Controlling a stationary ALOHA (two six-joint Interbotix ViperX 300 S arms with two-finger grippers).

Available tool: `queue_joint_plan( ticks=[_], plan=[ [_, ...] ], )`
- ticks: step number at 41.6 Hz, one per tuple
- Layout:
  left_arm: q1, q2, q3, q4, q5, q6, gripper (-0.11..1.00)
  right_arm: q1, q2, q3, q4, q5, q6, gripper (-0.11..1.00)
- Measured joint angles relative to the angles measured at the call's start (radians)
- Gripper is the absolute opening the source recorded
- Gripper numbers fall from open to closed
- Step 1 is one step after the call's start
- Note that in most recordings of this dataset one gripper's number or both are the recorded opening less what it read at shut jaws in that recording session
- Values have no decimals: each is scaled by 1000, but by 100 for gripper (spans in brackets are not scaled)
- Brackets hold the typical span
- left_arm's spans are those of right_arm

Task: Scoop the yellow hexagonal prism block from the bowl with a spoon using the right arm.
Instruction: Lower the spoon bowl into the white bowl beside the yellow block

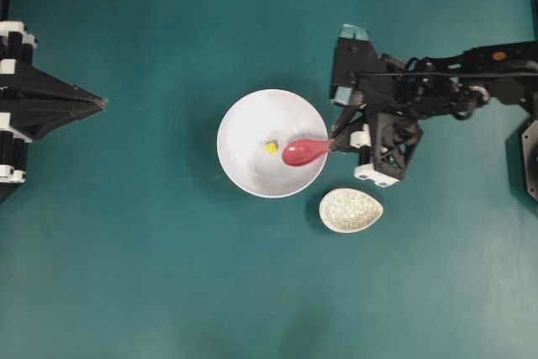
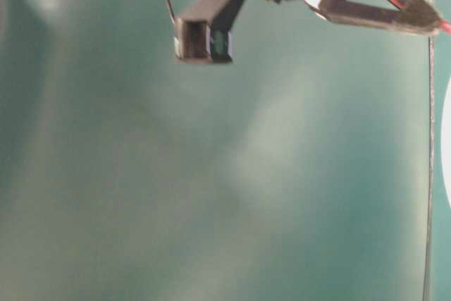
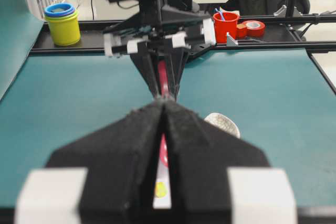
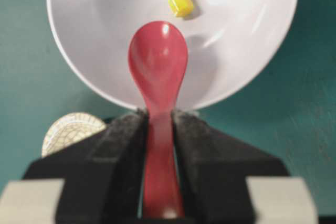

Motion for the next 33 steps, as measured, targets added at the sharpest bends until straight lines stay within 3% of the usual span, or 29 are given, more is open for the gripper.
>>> queue_joint_plan(
  ticks=[20, 33],
  plan=[
    [-2, 0, 0, 0, 0, 0, 0, -3, 95, -55, -3, -6, 3, 22],
    [-2, 2, 0, 0, 0, 2, 0, -11, 130, -63, -6, -75, 3, 22]
  ],
)
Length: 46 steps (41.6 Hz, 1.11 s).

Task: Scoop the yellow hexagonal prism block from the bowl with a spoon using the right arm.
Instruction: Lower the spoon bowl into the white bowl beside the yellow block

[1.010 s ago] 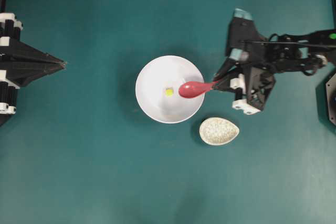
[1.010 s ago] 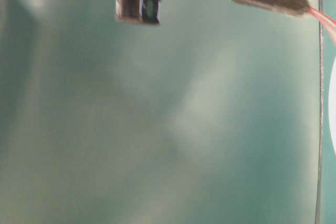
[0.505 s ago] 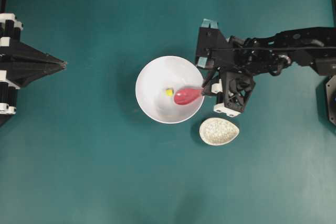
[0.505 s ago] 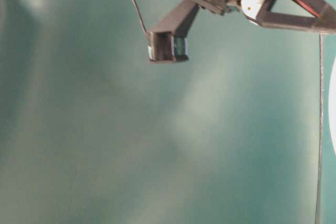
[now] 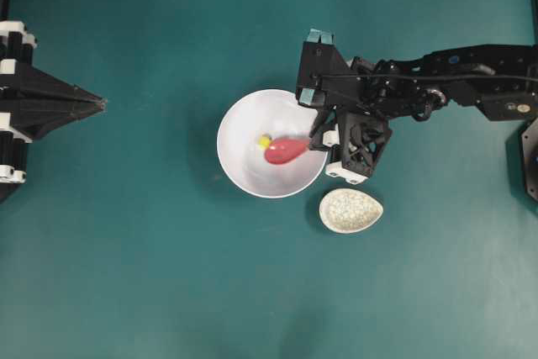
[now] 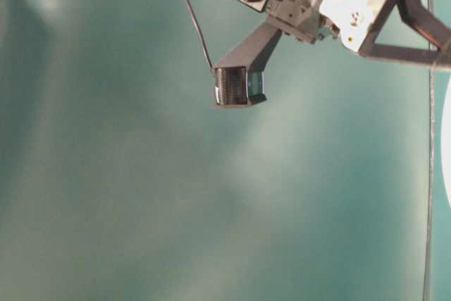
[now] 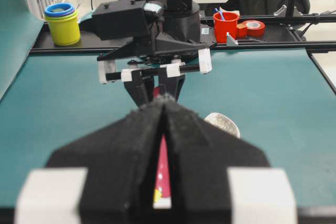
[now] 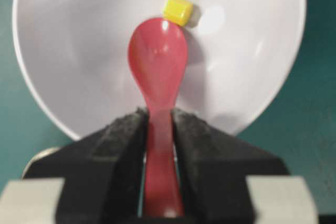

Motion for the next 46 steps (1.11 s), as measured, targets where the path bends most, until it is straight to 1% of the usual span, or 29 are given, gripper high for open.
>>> queue_joint_plan(
  ticks=[9, 22, 34, 39, 43, 46],
  plan=[
    [0, -2, 0, 0, 2, 0, 0, -15, 5, -2, 0, -61, -6, 22],
    [2, -3, 0, 0, 2, 0, 0, -15, 5, -2, 0, -123, -8, 22],
    [2, -3, 0, 0, 3, 0, 0, -17, 5, -2, 0, -140, -5, 22],
    [0, -3, 0, 0, 3, 0, 0, -17, 3, -17, 0, -156, -2, 22],
    [2, -3, 0, 0, 3, 0, 0, -17, -14, -29, 0, -153, 0, 22],
    [0, -3, 0, 0, 3, 0, 0, -17, -40, -37, 3, -129, 3, 22]
  ],
)
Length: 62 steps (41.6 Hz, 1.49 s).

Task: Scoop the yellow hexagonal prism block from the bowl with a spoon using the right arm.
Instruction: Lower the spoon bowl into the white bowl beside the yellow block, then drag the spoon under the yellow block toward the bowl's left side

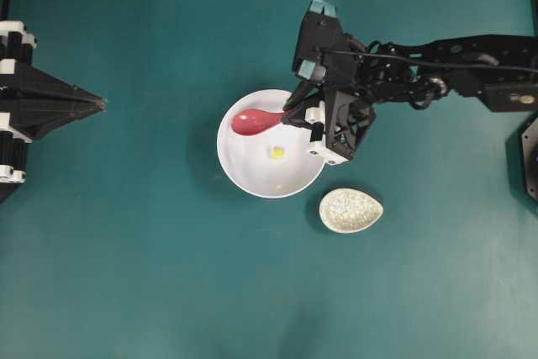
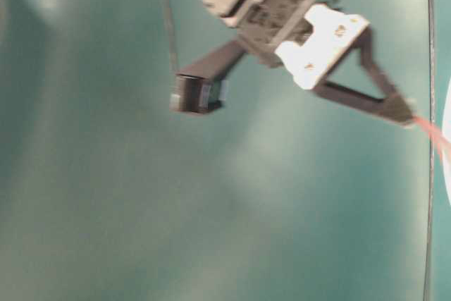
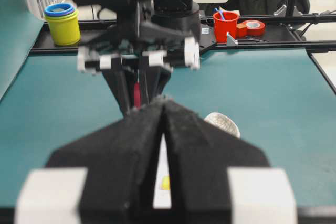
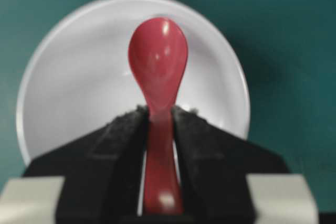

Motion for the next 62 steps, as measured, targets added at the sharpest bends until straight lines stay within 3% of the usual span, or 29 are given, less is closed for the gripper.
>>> queue_joint_plan(
  ticks=[5, 12, 28, 41, 62],
  plan=[
    [2, 0, 0, 0, 0, 0, 0, 0, -43, -9, 5, 72, 21, 22],
    [2, 0, 0, 0, 0, 0, 0, 0, -92, -31, 5, 206, 101, 22],
    [2, 2, 0, 0, -2, 0, 0, 0, -81, -89, -5, 520, 198, 22],
    [2, 2, 0, 0, 0, 0, 0, 0, -28, -118, -61, 558, 245, 22],
    [2, 2, 0, 0, 0, 0, 0, -2, 77, -155, -94, 586, 239, 22]
  ],
)
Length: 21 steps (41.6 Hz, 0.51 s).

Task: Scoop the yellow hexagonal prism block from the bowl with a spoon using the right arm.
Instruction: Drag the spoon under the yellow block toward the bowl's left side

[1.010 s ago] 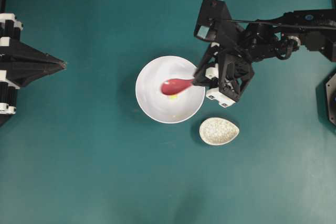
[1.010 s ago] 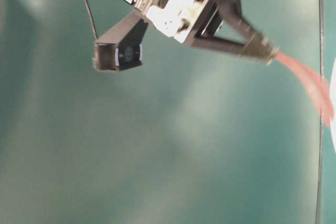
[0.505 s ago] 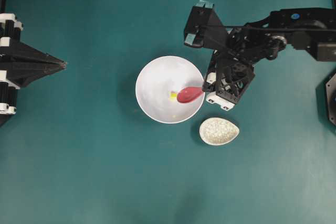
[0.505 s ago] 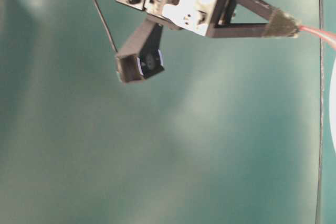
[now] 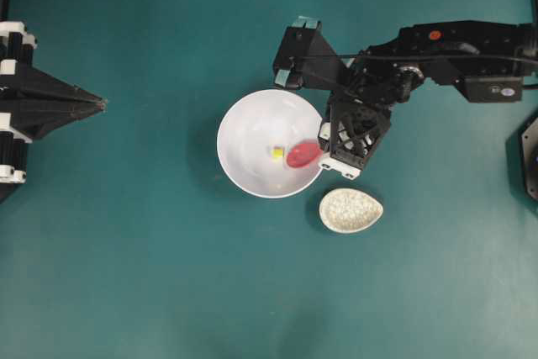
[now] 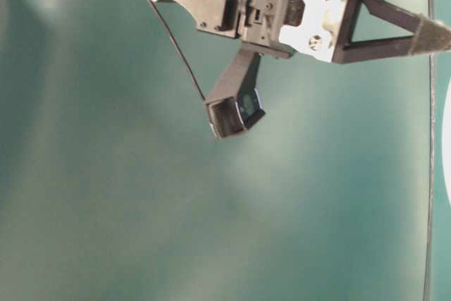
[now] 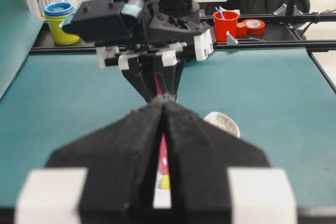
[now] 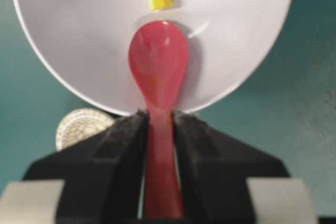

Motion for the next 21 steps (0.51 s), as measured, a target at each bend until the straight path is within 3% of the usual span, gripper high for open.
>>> queue_joint_plan(
  ticks=[21],
  plan=[
    [0, 0, 0, 0, 0, -2, 0, 2, 48, -12, -11, -153, -15, 22]
  ],
)
